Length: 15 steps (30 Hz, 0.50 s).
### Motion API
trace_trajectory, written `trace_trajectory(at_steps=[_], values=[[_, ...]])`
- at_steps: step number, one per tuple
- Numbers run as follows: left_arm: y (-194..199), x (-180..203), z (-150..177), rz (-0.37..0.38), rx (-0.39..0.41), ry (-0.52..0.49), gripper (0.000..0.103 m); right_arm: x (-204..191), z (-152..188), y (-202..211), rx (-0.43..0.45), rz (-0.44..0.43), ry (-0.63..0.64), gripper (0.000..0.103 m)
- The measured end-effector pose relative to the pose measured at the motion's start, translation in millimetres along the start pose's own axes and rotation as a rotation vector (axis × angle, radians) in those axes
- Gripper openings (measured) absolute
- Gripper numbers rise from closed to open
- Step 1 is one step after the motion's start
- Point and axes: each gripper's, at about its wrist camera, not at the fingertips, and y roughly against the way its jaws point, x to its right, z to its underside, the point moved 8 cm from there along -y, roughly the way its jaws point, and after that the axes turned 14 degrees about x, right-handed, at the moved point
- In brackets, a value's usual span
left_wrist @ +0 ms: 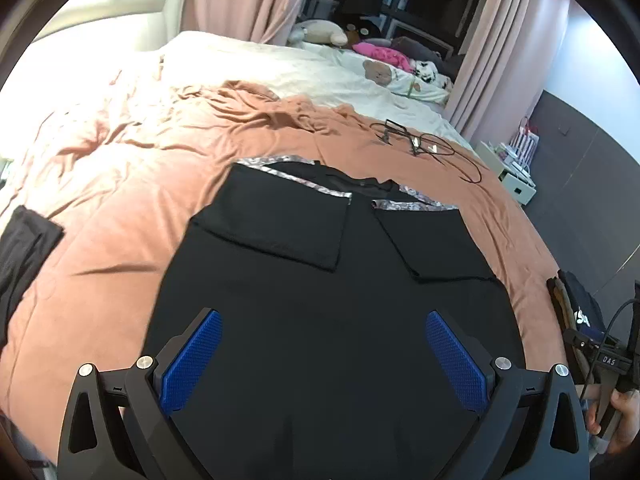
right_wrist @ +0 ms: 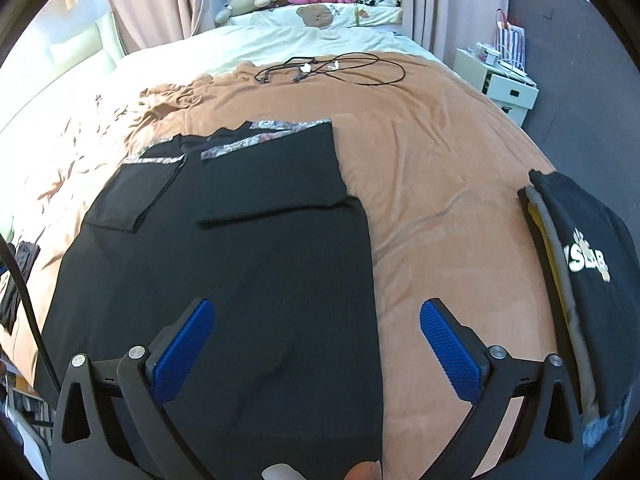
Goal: Fold small clothes
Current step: 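Open both tools and lift them away from the shirt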
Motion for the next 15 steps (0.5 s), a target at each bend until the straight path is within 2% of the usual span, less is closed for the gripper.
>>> trace_trajectory(at_steps=[8,15], values=[[52,-19,15,-0.008,0.037,0.003,0.102,4,17,34,-0.003,-0.026,-0.025,0.103],[87,-37,33,-0.029,0.056,0.015,0.102,13,34,65,0.045,-0.022,-0.037,0.103]])
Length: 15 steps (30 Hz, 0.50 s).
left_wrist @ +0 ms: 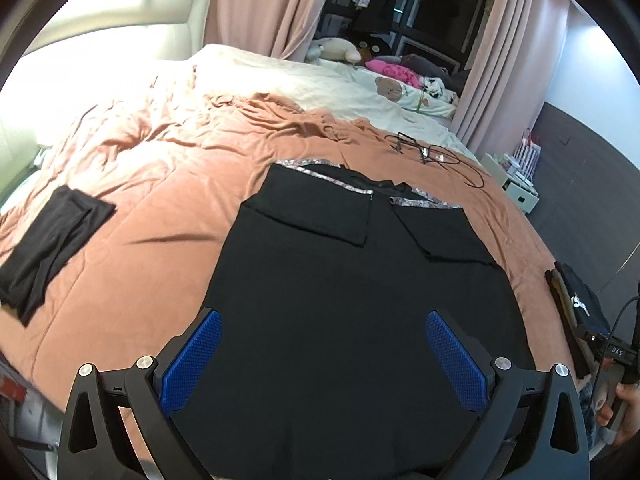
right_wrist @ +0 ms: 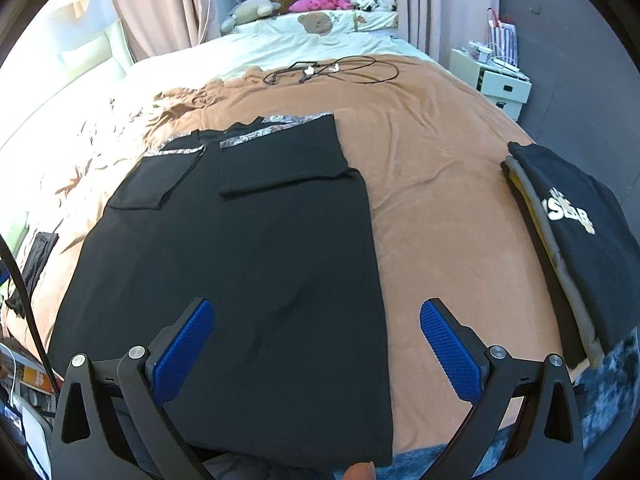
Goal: Fold small clothes
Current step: 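Open both tools and lift them away from the shirt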
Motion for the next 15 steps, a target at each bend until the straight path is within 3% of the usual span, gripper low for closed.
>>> trace_trajectory(at_steps=[9,11,15], values=[[36,-28,34,-0.011,-0.013,0.014,0.102,10,42,23,0.015,-0.055,-0.013,0.102],[43,-37,41,-0.014,-0.018,0.026,0.102,17,48,25,0.01,-0.062,-0.035,0.096],[57,-56,53,-0.021,-0.022,0.047,0.102,26,63,27,-0.008,-0.082,-0.058,0.094]])
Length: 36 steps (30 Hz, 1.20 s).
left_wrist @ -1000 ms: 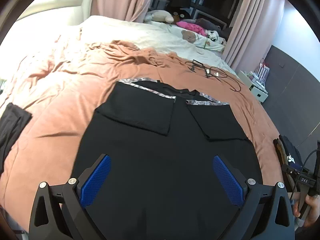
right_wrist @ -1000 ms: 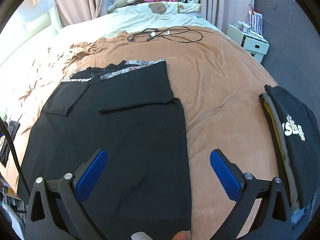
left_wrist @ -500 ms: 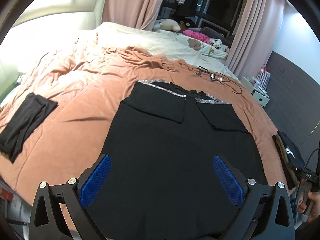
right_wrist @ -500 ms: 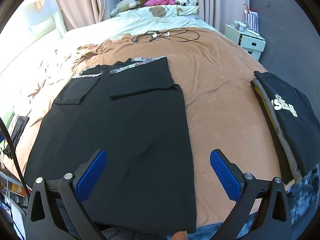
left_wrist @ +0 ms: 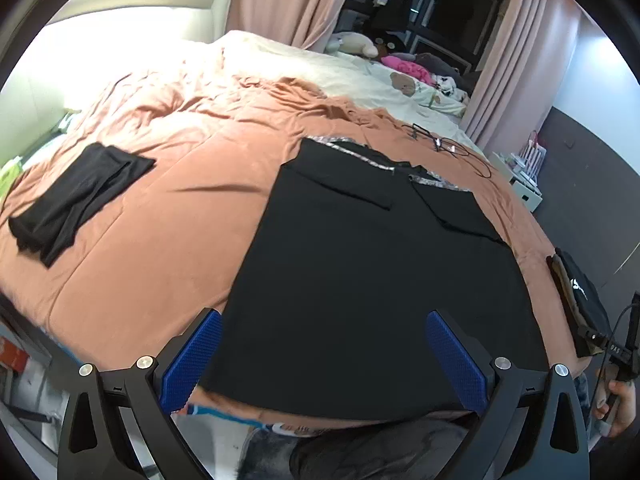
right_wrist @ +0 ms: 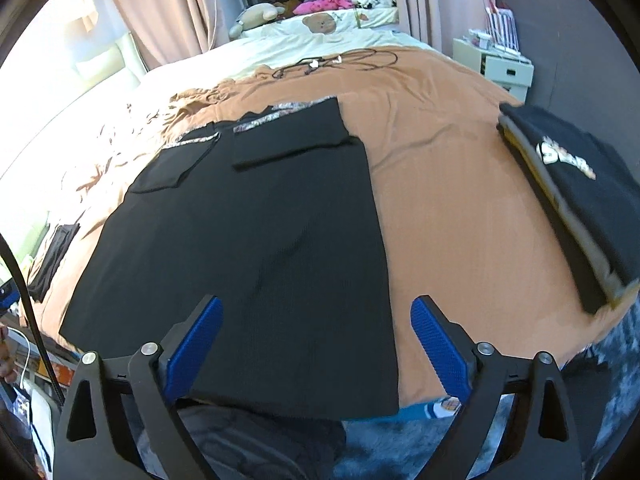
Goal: Fold small clothes
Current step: 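Open both tools and lift them away from the shirt, then move both tools to the hem of the black shirt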
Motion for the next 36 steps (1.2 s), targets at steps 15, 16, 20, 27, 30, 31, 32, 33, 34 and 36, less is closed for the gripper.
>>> trace_trajectory(at_steps=[15,16,20,27,30,31,32,33,34,36], values=[[-14,-57,48,-0.024,-0.074,0.062,0.073,44,48,-21,-0.064,-0.012,-0.136,0.064],[-18,-63,52,-0.031,-0.083,0.076,0.07,46,50,-23,-0.065,-0.012,-0.141,0.061],[-33,-85,68,-0.058,-0.117,0.136,0.059,57,57,-30,-0.071,-0.026,-0.187,0.058],[-50,-108,84,-0.055,-0.158,0.282,0.047,72,72,-45,-0.074,-0.078,-0.283,0.054],[-55,-111,89,-0.064,-0.17,0.295,0.047,79,72,-50,-0.064,-0.091,-0.31,0.051],[-56,-111,90,-0.059,-0.17,0.306,0.047,80,73,-50,-0.059,-0.096,-0.316,0.051],[-56,-112,90,-0.057,-0.167,0.314,0.047,82,73,-51,-0.058,-0.1,-0.32,0.05],[-55,-113,90,-0.055,-0.166,0.322,0.047,84,72,-52,-0.056,-0.102,-0.324,0.05],[-54,-114,90,-0.051,-0.163,0.336,0.047,86,73,-52,-0.053,-0.103,-0.331,0.049],[-52,-115,92,-0.042,-0.158,0.359,0.047,90,74,-53,-0.047,-0.109,-0.357,0.049]])
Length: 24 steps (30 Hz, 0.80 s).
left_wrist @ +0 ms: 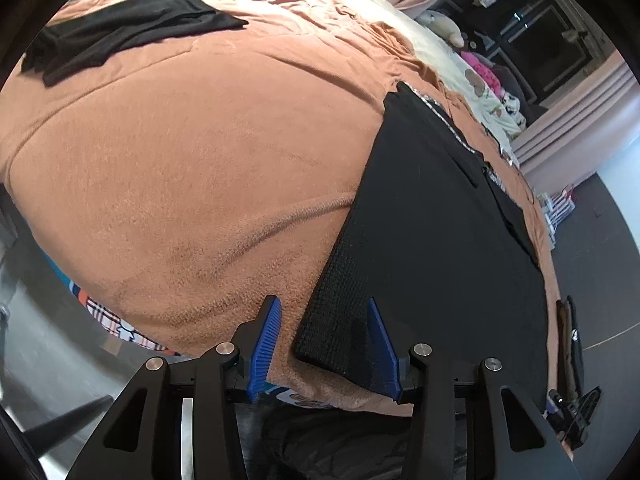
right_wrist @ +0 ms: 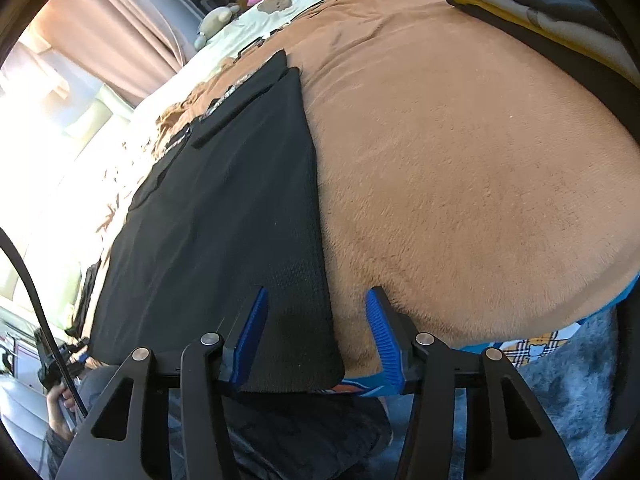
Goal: Fold small clothes
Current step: 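Move both tools to the hem of the black shirt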
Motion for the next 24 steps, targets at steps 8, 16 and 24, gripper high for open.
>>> trace_trajectory(at_steps=[8,16,24], values=[[9,-5,7,0.061,0.003,0.095,0.047,10,5,2,-0.014,-0.026,-0.07,0.04],[15,-7,12,0.12,-0.022,0.205,0.047,14,25,7,-0.053,-0.169,-0.223,0.04],[10,-7,8,0.138,-0.007,0.275,0.047,22,34,0,-0.047,-0.232,-0.326,0.04]])
